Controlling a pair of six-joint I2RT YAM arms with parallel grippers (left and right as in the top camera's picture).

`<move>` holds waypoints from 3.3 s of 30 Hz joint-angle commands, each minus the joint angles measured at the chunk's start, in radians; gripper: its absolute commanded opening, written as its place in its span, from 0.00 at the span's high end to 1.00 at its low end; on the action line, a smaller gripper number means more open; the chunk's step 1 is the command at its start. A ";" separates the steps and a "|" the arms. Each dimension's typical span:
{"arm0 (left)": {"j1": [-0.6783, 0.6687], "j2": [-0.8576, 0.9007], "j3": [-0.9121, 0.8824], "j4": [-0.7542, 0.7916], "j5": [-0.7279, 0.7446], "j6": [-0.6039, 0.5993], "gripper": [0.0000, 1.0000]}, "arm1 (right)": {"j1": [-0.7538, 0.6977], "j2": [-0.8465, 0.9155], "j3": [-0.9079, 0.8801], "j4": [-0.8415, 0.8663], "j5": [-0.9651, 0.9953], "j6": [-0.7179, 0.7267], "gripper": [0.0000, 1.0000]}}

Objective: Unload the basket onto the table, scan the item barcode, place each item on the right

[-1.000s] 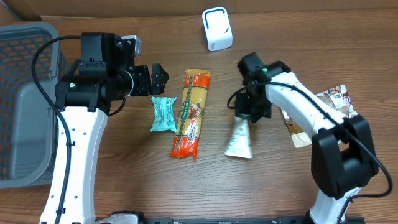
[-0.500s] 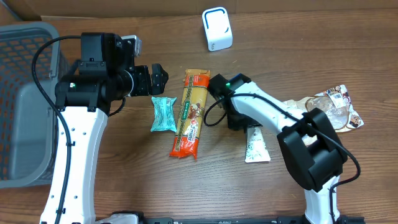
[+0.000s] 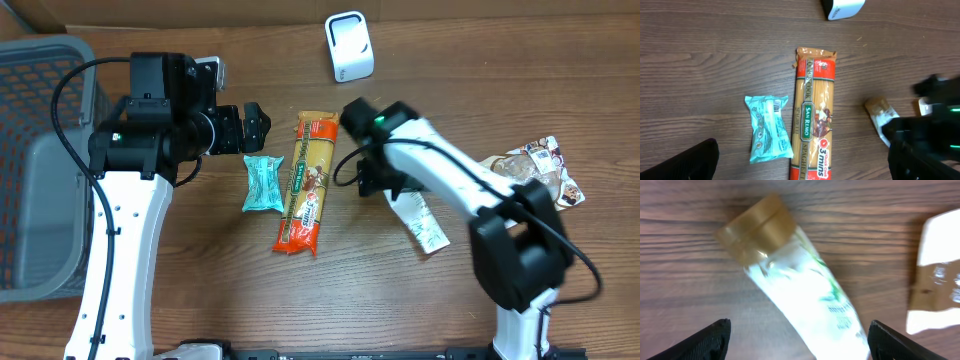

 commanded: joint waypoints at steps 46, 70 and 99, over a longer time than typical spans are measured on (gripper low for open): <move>-0.013 0.003 0.005 0.000 0.005 0.015 0.00 | 0.124 0.013 -0.336 0.372 0.312 -0.243 0.37; -0.013 0.003 0.005 0.000 0.005 0.015 0.00 | 0.117 -0.085 -0.004 0.164 -0.186 -0.303 0.96; -0.013 0.003 0.005 0.000 0.005 0.015 0.00 | -0.175 -0.047 -0.298 0.463 -0.514 -0.320 0.48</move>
